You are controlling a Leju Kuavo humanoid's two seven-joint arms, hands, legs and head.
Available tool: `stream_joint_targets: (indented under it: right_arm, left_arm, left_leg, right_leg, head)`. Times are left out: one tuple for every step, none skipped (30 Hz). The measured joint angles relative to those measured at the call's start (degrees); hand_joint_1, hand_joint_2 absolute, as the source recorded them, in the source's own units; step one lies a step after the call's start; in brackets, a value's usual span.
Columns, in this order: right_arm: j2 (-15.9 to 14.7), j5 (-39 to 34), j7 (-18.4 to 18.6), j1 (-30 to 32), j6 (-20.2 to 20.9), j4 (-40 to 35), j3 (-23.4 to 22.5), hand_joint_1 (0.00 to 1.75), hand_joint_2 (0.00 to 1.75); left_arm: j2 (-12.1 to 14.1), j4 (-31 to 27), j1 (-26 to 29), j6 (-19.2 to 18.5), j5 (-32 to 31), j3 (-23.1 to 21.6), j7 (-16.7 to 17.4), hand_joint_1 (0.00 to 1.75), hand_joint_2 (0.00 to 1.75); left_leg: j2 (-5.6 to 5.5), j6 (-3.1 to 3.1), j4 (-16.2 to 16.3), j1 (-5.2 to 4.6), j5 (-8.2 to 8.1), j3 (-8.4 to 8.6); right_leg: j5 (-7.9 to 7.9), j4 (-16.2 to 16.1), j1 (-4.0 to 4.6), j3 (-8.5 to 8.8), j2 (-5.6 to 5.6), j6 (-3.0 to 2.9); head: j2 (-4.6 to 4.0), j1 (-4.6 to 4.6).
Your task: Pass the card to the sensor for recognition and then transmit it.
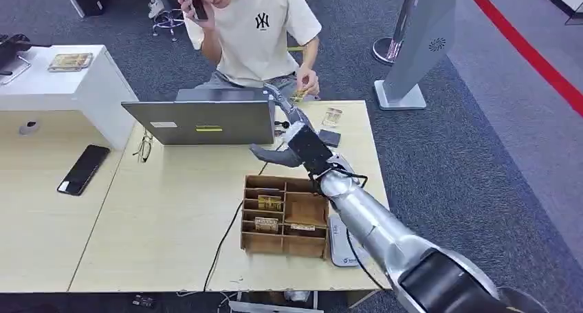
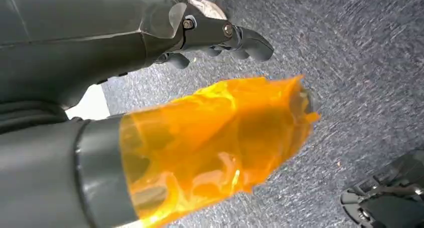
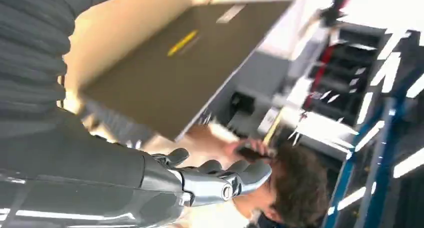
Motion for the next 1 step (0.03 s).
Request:
stream_joint_targets:
  right_arm:
    - [-0.57, -2.53, -0.07, 1.71, 2.25, -2.47, -0.94, 0.0, 0.0]
  left_arm:
    - [0.0, 0.0, 0.19, 0.15, 0.11, 0.26, -0.24, 0.0, 0.0]
  left_leg:
    - [0.0, 0.0, 0.0, 0.0, -0.01, 0.0]
  right_leg:
    - [-0.01, -0.02, 0.0, 0.0, 0.0, 0.0]
  head:
    - [0.0, 0.02]
